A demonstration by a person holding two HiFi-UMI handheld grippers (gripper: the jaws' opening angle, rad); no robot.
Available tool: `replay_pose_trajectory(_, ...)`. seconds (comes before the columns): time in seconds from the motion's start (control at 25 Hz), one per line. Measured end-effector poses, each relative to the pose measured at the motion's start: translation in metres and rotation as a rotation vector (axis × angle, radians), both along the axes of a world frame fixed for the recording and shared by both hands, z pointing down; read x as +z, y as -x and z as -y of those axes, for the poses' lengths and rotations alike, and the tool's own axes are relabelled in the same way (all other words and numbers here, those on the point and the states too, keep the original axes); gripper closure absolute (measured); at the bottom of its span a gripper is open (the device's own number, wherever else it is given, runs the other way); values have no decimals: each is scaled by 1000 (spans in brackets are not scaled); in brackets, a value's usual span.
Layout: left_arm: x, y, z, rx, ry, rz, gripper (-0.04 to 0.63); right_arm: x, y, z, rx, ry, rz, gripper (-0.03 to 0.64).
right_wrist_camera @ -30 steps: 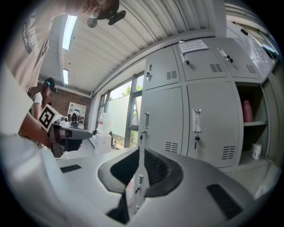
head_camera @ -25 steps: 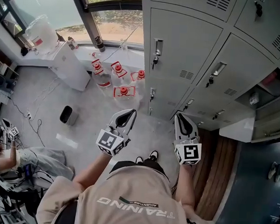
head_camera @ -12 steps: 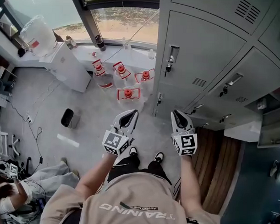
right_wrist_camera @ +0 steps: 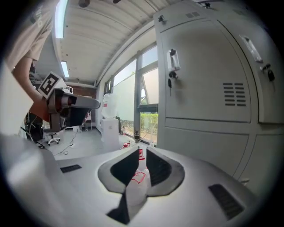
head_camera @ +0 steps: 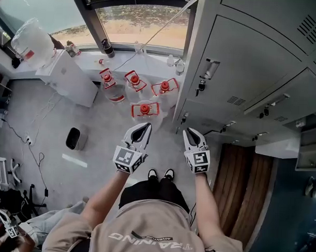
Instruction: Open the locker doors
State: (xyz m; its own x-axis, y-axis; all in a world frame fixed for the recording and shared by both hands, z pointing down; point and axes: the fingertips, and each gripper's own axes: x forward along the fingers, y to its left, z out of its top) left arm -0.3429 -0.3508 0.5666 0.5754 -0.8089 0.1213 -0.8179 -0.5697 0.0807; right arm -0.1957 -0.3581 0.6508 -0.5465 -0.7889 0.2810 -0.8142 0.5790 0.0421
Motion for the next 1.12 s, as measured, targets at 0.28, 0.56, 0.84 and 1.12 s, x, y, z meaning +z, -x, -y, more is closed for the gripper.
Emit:
replay_pose_trajectory(0.28, 66, -4, 21, 10, 6, 0, 588, 99, -17, 50, 91, 53, 46, 577)
replay_pose_trajectory(0.56, 137, 13, 33, -10, 43, 49, 588, 158, -17, 103, 110, 5, 30, 577)
replay_pose_trajectory(0.84, 151, 33, 39, -35, 77, 70, 588, 170, -15, 122, 144, -36, 2, 577)
replay_pose_trajectory(1.12, 154, 35, 40, -39, 87, 65, 588, 166, -5, 129, 84, -58, 38, 572)
